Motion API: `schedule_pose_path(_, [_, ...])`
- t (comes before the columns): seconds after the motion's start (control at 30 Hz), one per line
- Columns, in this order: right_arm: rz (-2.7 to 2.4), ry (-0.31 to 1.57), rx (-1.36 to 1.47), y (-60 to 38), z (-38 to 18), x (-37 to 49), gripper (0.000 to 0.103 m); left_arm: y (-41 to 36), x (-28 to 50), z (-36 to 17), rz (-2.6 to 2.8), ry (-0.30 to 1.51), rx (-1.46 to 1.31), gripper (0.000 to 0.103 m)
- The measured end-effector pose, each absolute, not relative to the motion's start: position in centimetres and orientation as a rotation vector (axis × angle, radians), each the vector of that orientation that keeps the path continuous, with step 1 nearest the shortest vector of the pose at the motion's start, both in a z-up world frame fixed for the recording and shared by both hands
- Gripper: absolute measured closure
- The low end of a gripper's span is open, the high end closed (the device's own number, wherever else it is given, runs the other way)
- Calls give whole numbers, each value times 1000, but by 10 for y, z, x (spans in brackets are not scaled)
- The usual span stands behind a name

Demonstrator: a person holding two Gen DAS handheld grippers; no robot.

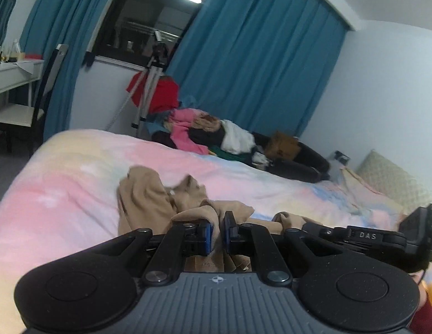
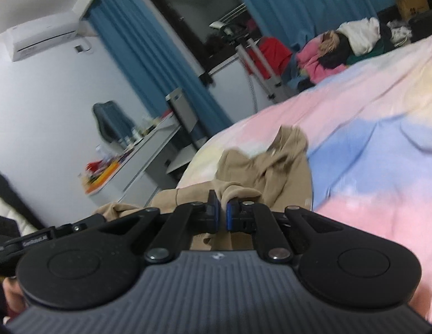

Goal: Fold clothes
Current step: 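Lift the hem end with both grippers and fold it over toward the collar, then open both grippers to release the folded T-shirt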

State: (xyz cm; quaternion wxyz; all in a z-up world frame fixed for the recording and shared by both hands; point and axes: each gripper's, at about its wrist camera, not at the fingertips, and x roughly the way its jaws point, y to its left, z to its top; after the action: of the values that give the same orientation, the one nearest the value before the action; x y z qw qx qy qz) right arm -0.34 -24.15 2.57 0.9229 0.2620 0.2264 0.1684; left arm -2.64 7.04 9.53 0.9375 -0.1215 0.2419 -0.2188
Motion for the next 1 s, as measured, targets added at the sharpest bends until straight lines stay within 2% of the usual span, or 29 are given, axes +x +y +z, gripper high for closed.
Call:
schedule_pose_path(0.23, [282, 494, 474, -228, -6, 85, 94, 52, 73, 62, -358, 517, -184, 93])
schedule_pose_path(0.6, [231, 699, 384, -212, -99, 171, 93, 56, 179, -67, -292, 704, -151, 92])
schedule_pose_path(0.83, [215, 716, 334, -203, -104, 177, 92, 56, 175, -67, -285, 695, -126, 87])
schedule_pose_path(0.87, [216, 716, 334, -204, -102, 176, 92, 57, 169, -61, -284, 688, -133, 83])
schedule_pose_path(0.93, [220, 715, 329, -204, -98, 171, 89, 54, 157, -51, -254, 654, -112, 54])
schedule_pose_path(0.97, [222, 714, 326, -204, -96, 169, 83, 53, 151, -46, -239, 636, -102, 48])
schedule_pose_path(1.0, [226, 700, 316, -203, -92, 164, 67, 52, 145, -41, -224, 619, -91, 39])
